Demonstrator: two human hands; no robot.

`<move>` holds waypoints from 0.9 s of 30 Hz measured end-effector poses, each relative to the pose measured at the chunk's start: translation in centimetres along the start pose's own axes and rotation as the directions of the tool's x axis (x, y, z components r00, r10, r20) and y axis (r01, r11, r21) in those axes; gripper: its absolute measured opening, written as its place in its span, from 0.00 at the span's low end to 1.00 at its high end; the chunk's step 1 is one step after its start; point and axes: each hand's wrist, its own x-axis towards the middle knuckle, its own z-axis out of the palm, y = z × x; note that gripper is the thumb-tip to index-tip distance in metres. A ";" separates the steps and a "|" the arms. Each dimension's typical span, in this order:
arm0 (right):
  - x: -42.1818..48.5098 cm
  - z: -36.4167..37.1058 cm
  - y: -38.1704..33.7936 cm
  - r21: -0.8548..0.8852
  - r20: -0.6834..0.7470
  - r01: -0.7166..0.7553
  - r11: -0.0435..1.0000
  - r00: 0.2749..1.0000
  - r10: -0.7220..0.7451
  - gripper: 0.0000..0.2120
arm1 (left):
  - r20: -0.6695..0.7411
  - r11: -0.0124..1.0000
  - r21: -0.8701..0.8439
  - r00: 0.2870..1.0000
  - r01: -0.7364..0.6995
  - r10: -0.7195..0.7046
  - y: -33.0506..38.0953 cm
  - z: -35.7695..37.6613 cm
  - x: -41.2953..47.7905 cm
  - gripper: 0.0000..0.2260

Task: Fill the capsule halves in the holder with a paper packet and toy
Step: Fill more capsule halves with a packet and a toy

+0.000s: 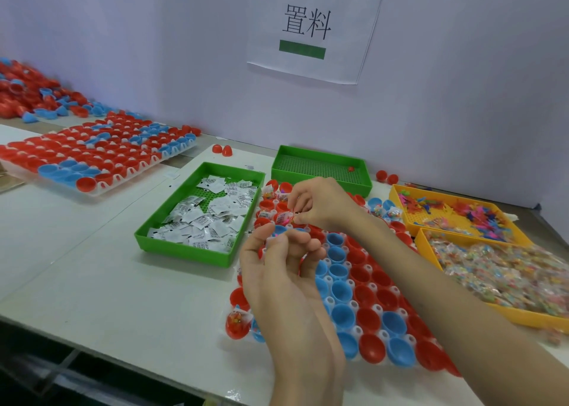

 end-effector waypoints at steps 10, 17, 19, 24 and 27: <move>-0.6 -1.5 0.0 0.046 -0.086 -0.030 0.998 0.996 0.034 0.10 | 0.030 0.976 0.135 0.985 -0.171 0.168 0.3 -0.1 -0.6 0.04; -0.8 -1.6 -0.1 0.106 -0.069 -0.059 0.993 0.995 0.066 0.11 | 0.060 0.960 0.134 0.969 -0.245 0.239 -0.2 -0.1 -0.7 0.04; -0.7 -1.2 0.2 0.087 -0.059 -0.068 0.994 0.996 0.074 0.11 | 0.054 0.967 0.123 0.975 -0.221 0.216 -0.1 -0.1 -0.7 0.04; -0.4 -0.3 0.4 0.004 -0.038 -0.061 0.998 0.997 0.061 0.10 | -0.011 0.976 -0.036 0.976 -0.216 0.216 -0.3 0.2 -1.1 0.03; -0.1 0.1 0.2 -0.077 -0.040 -0.018 0.997 0.999 0.015 0.11 | -0.168 0.956 -0.255 0.980 -0.146 0.105 -0.1 1.4 -0.9 0.09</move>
